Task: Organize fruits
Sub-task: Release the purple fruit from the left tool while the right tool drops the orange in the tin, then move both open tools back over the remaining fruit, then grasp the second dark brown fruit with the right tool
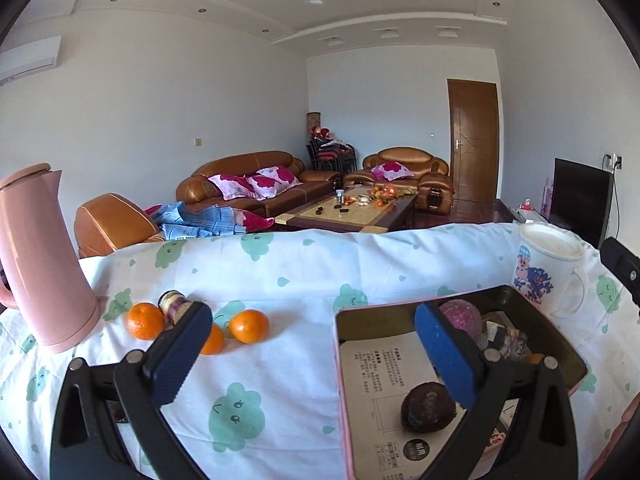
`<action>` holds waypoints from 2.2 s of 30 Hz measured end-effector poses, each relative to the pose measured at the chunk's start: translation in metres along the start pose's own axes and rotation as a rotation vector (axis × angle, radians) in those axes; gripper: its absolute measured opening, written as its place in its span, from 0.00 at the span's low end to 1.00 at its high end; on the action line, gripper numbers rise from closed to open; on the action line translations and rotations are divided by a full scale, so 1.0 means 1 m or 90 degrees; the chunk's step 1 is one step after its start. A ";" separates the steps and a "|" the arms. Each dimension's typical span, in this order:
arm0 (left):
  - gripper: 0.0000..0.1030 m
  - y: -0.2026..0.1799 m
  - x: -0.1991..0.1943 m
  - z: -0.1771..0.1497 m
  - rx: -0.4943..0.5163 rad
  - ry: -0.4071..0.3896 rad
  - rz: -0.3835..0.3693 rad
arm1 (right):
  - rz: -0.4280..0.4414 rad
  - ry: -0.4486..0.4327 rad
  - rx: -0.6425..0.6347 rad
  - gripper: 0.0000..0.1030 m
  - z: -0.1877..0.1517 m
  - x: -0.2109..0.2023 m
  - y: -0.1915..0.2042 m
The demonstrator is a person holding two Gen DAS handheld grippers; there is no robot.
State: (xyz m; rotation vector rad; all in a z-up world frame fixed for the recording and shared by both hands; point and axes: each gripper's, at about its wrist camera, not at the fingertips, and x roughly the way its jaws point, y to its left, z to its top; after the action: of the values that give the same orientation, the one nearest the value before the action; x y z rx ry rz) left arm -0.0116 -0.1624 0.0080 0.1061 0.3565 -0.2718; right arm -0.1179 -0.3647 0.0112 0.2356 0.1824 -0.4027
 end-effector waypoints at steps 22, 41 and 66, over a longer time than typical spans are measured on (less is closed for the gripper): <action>1.00 0.038 -0.024 -0.012 -0.040 0.009 -0.006 | 0.015 0.036 -0.010 0.89 -0.013 -0.008 0.032; 1.00 0.108 -0.034 -0.025 -0.055 0.034 0.021 | 0.077 0.076 -0.029 0.89 -0.034 -0.011 0.119; 1.00 0.278 -0.012 -0.040 -0.108 0.124 0.148 | 0.218 0.165 -0.138 0.89 -0.068 0.001 0.260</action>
State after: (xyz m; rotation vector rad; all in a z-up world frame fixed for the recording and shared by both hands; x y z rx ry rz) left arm 0.0429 0.1132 -0.0096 0.0070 0.5537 0.0000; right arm -0.0198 -0.1147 -0.0045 0.1016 0.4306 -0.0094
